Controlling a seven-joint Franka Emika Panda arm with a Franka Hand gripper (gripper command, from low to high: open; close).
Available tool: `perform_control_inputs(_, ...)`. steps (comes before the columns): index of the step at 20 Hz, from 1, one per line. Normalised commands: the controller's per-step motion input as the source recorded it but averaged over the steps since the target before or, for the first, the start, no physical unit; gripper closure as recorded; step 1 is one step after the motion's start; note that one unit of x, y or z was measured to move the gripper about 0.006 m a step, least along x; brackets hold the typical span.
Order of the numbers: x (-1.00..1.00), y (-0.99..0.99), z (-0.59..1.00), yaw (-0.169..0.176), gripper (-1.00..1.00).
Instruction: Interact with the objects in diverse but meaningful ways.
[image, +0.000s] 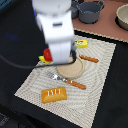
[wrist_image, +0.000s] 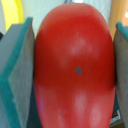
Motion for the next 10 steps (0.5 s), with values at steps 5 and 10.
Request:
perform_control_inputs(5,-0.37,0.87,-0.07,0.046,1.00)
perform_control_inputs(10,-0.37,0.84,-0.34,0.048,1.00)
